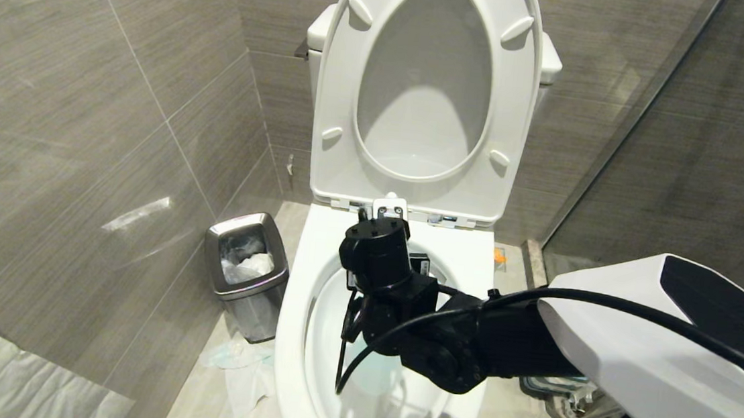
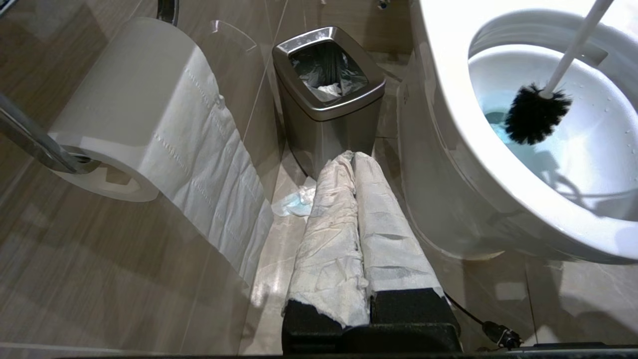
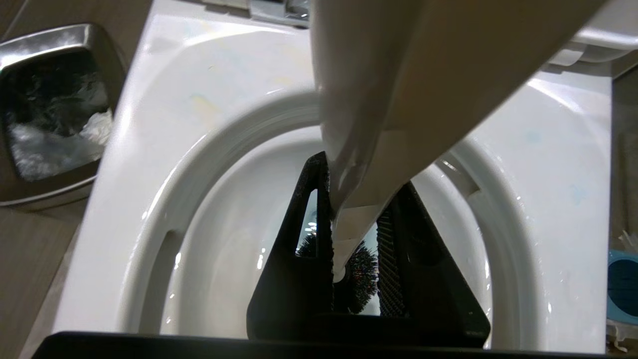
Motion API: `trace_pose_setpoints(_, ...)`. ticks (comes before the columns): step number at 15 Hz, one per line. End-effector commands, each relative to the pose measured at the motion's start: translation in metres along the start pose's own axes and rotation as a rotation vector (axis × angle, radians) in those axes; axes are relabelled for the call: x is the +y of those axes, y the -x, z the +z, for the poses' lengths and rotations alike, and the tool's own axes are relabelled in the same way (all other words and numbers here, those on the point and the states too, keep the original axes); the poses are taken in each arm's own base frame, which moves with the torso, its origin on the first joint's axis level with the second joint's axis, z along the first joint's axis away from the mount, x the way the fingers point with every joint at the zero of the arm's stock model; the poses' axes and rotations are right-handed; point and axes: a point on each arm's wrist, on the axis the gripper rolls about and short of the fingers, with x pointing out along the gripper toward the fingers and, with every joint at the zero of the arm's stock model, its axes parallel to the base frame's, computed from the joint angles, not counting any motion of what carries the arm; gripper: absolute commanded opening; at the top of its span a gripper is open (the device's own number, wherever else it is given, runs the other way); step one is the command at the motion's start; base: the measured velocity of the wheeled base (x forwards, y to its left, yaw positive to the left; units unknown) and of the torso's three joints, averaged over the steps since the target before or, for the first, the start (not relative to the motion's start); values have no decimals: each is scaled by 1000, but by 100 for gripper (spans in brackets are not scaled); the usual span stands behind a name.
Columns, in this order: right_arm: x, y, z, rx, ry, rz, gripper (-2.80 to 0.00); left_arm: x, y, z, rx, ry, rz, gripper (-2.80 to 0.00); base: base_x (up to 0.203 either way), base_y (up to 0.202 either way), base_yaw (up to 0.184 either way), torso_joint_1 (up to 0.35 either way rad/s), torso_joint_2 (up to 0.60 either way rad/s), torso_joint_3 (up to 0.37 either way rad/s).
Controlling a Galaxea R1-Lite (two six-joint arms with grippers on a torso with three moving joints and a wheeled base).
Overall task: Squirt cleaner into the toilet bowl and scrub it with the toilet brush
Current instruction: Scrub the toilet bowl
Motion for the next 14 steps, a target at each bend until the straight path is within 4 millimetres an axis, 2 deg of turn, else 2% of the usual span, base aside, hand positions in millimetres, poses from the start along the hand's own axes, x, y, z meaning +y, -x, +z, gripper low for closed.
trace_pose_setpoints(1, -8, -16, -2, -2, -9, -34, -280, 0, 0, 0, 1, 0, 1, -280, 0, 0, 0, 0, 0, 0)
trace_pose_setpoints(5, -7, -40, -13, -1, -13, -61, -280, 0, 0, 0, 2, 0, 1, -280, 0, 0, 0, 0, 0, 0)
trace_pose_setpoints(10, 4, -71, -45, 13, -4, -73, -280, 0, 0, 0, 1, 0, 1, -280, 0, 0, 0, 0, 0, 0)
trace_pose_setpoints(14, 9, -81, -54, 10, -9, -70, -280, 0, 0, 0, 1, 0, 1, -280, 0, 0, 0, 0, 0, 0)
